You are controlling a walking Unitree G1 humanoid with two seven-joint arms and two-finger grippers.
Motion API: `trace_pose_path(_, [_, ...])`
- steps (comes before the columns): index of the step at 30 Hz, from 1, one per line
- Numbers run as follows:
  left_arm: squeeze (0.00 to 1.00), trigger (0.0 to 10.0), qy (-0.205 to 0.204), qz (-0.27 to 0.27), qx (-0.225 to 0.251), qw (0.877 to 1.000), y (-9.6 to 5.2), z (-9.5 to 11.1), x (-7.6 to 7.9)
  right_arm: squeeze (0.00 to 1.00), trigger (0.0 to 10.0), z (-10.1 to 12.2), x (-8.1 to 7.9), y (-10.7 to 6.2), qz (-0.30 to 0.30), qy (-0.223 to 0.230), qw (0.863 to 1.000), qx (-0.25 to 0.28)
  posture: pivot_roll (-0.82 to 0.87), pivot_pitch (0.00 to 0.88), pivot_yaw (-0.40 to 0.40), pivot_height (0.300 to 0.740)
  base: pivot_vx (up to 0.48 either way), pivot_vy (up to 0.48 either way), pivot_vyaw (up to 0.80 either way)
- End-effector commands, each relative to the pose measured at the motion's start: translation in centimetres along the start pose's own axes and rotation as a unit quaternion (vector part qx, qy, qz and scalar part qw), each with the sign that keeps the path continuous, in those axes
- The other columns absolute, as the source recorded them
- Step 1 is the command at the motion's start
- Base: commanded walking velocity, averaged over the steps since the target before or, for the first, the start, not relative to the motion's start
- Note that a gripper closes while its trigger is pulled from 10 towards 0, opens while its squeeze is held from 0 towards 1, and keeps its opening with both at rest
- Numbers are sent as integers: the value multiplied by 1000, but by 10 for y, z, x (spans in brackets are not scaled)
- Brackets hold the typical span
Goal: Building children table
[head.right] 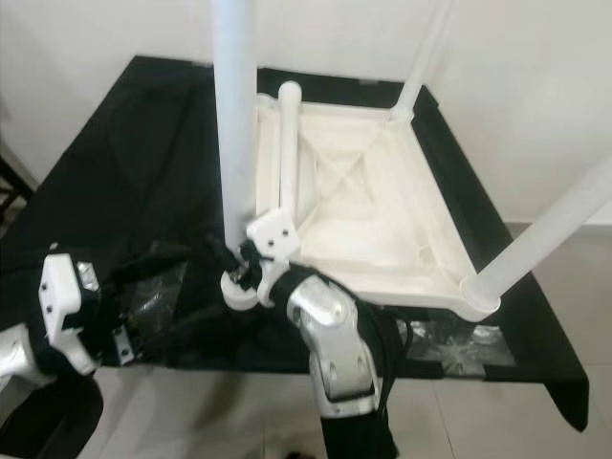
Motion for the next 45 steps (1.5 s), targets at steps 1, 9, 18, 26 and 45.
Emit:
trace_pose_path(1, [0, 10000, -4, -8, -2, 1000, 2, -2, 4, 0, 10000, -37, 15, -4, -42, 12, 995, -94, 70, 229, -95, 740, 0, 0, 0])
trace_pose_path(9, [0, 10000, -2, -7, 0, 1000, 3, -1, 3, 1000, 10000, 2, 9, 13, 92, 4, 994, -55, 74, 218, -92, 740, 0, 0, 0])
trace_pose_path(18, [0, 10000, -1, -8, 1, 1000, 4, -1, 2, 0, 10000, 24, -2, 11, 363, -80, 925, -86, 116, 209, -78, 740, 0, 0, 0])
trace_pose_path(26, [0, 10000, 5, -9, -2, 1000, 4, 0, 1, 0, 10000, 31, 32, 14, 410, -120, 886, -180, 133, 212, -77, 740, 0, 0, 0])
trace_pose_path(45, [0, 10000, 8, -9, -5, 1000, 3, 1, 0, 0, 0, 46, 41, 14, 455, -84, 871, -167, 136, 224, -76, 740, 0, 0, 0])
Point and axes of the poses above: a point about 5 cm out from each wrist's last joint towards the gripper, its own y axis pointing out of the wrist towards the gripper, its own z axis along the axis of the wrist's last joint, x = y × z, the point moved 3 cm from there along y, pointing out of the wrist towards the gripper, and after that the axes turned 12 degrees about y, right-handed, at the moved point
